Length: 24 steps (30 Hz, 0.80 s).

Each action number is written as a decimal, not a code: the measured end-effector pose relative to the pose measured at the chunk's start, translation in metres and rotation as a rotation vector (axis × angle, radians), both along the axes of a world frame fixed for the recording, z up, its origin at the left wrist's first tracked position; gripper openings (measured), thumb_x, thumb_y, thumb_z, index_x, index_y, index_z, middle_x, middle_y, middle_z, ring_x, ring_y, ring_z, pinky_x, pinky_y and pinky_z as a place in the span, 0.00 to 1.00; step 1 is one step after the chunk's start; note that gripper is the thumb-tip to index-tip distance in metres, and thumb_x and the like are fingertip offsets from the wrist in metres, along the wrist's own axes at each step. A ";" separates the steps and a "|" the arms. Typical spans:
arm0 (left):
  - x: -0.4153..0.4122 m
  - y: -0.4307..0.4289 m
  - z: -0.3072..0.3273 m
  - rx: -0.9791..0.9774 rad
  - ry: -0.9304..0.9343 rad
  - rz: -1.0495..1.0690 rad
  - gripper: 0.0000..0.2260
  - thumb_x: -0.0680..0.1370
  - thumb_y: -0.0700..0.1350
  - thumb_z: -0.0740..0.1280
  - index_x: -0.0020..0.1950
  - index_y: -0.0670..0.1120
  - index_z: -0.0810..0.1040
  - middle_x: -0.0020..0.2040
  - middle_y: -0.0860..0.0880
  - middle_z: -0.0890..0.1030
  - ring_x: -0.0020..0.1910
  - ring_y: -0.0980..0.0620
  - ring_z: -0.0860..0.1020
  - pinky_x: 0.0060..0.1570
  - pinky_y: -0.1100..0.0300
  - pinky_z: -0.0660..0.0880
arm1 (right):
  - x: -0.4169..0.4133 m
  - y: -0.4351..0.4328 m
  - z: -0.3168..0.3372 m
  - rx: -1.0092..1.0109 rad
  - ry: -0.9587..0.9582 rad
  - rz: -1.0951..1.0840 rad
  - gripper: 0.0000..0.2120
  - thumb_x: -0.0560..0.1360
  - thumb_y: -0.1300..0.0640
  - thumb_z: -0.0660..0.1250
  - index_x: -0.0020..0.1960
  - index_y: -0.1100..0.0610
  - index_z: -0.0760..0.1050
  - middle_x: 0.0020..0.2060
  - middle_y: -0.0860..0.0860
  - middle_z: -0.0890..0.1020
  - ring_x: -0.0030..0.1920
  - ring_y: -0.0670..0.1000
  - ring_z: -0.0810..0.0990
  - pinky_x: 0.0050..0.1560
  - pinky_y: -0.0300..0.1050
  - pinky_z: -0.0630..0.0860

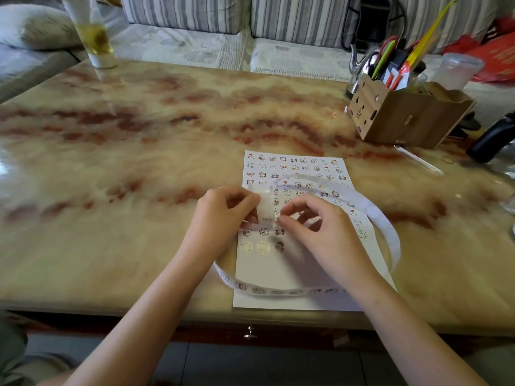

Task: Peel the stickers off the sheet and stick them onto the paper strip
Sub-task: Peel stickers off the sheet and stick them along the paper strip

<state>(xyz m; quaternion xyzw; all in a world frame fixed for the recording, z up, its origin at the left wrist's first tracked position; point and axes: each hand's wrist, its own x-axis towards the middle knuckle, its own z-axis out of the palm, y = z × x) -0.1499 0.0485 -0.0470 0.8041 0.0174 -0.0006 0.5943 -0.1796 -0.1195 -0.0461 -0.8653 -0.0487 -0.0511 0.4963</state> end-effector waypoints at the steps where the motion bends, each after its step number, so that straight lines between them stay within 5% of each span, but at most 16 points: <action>1: 0.000 0.000 0.002 -0.049 -0.001 -0.004 0.07 0.77 0.41 0.67 0.40 0.44 0.82 0.33 0.49 0.83 0.32 0.56 0.82 0.38 0.65 0.79 | 0.000 0.002 0.002 0.006 -0.045 0.004 0.03 0.72 0.56 0.72 0.44 0.49 0.79 0.39 0.40 0.82 0.39 0.42 0.78 0.40 0.32 0.73; 13: -0.004 -0.005 0.013 -0.293 0.043 -0.053 0.10 0.80 0.44 0.65 0.42 0.42 0.82 0.31 0.50 0.83 0.32 0.56 0.81 0.34 0.66 0.79 | -0.001 0.006 0.008 0.111 -0.166 0.030 0.04 0.73 0.60 0.72 0.46 0.53 0.82 0.38 0.44 0.83 0.38 0.43 0.79 0.40 0.32 0.74; 24: -0.006 -0.003 0.010 -0.148 0.039 -0.138 0.05 0.76 0.44 0.70 0.42 0.46 0.84 0.37 0.50 0.85 0.36 0.58 0.83 0.40 0.68 0.78 | 0.001 0.005 0.004 0.089 -0.199 0.009 0.04 0.73 0.61 0.72 0.47 0.54 0.82 0.39 0.45 0.84 0.39 0.46 0.79 0.40 0.37 0.76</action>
